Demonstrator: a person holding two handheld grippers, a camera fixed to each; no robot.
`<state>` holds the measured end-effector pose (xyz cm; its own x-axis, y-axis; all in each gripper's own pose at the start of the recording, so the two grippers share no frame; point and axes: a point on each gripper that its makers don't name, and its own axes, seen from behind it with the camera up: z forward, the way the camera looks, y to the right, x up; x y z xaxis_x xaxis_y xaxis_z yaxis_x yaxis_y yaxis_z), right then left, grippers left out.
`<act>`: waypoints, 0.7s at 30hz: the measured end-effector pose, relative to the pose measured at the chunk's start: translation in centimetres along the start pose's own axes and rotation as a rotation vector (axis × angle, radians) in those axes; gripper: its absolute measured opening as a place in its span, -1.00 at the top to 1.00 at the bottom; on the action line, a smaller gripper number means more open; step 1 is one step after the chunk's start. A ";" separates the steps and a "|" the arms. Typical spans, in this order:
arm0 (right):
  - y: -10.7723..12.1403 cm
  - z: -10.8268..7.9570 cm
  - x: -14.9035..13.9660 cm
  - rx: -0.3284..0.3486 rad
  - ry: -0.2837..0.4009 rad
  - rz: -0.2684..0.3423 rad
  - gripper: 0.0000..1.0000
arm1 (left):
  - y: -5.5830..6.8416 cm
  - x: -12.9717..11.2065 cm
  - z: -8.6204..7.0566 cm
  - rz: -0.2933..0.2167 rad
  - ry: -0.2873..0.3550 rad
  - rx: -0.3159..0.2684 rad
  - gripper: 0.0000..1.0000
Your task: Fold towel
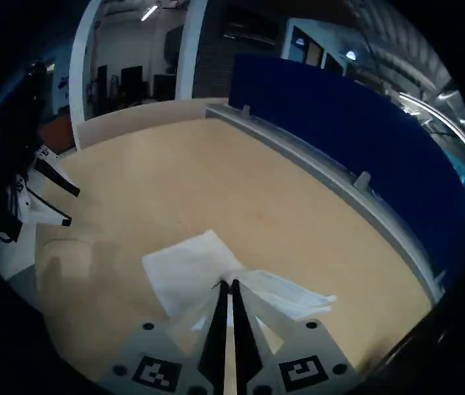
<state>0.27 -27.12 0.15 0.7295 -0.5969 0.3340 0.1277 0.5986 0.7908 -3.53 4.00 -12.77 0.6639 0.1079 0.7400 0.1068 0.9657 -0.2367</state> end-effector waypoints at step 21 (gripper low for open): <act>-10.7 10.3 -4.3 0.185 -0.101 0.032 0.91 | -0.4 -1.5 -1.4 -0.077 0.015 0.027 -0.85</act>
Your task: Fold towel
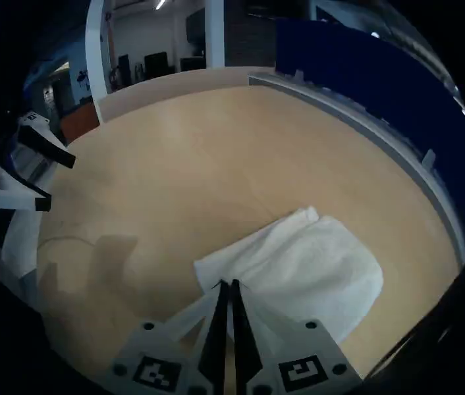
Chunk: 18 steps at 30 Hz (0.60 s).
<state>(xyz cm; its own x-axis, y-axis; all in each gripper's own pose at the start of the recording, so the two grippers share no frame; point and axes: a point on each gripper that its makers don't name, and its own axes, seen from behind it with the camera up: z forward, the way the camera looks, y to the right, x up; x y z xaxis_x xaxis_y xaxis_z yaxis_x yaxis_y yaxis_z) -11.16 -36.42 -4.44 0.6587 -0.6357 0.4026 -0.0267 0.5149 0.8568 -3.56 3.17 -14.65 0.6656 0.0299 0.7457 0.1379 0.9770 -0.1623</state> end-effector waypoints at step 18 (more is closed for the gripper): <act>0.8 -2.6 0.7 -0.024 0.040 -0.020 -0.49 | 0.1 0.3 -0.2 0.000 0.006 -0.002 -0.85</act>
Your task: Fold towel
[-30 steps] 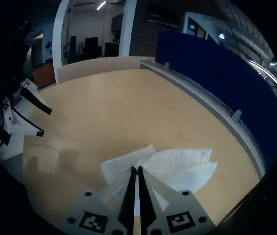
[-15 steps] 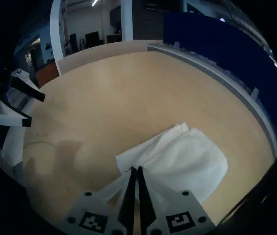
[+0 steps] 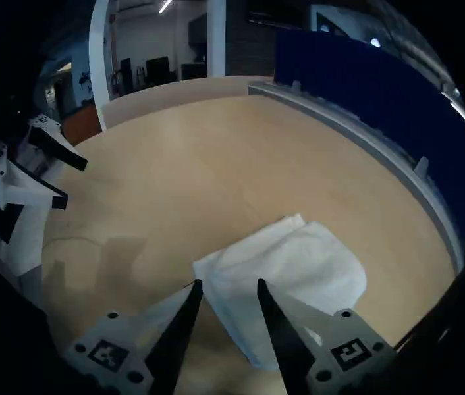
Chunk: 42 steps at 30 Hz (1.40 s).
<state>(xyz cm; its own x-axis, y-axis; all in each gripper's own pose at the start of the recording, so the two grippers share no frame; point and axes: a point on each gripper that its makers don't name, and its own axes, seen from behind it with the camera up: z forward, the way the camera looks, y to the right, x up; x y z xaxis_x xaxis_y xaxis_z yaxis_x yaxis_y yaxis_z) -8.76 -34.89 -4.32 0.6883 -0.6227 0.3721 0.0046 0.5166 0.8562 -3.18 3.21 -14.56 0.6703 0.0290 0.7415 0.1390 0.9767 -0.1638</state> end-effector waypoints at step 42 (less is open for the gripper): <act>2.9 -3.4 -9.0 -0.159 -0.094 0.227 0.00 | 0.9 0.2 0.1 0.009 -0.001 -0.016 -0.84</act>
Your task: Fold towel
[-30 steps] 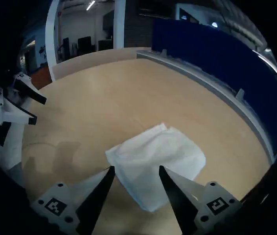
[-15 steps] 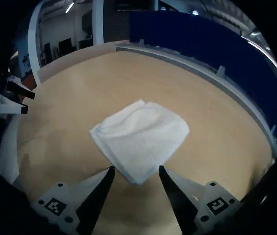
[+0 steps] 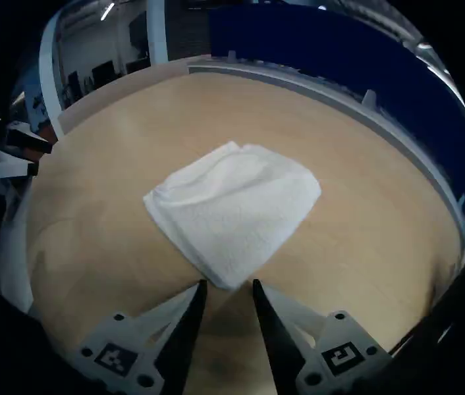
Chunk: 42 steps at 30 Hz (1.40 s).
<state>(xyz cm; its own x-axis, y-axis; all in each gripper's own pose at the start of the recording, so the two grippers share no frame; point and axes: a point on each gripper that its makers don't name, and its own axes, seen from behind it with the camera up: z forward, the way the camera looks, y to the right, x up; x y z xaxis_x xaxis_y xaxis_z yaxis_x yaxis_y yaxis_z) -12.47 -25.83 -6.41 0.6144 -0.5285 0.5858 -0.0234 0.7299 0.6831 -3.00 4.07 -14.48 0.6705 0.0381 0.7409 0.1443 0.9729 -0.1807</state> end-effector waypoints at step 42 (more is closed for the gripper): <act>2.9 -7.2 9.8 -0.082 0.184 -0.084 0.93 | 0.9 1.3 -0.3 0.015 0.030 -0.015 -0.85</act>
<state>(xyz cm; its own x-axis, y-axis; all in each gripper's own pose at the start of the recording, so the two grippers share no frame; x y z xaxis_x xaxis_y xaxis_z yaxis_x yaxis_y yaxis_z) -0.82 -25.77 -1.80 0.7454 -0.5066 0.4333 0.0937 0.7232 0.6842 -1.76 4.94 -13.84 0.6942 0.0455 0.7183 0.1452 0.9686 -0.2017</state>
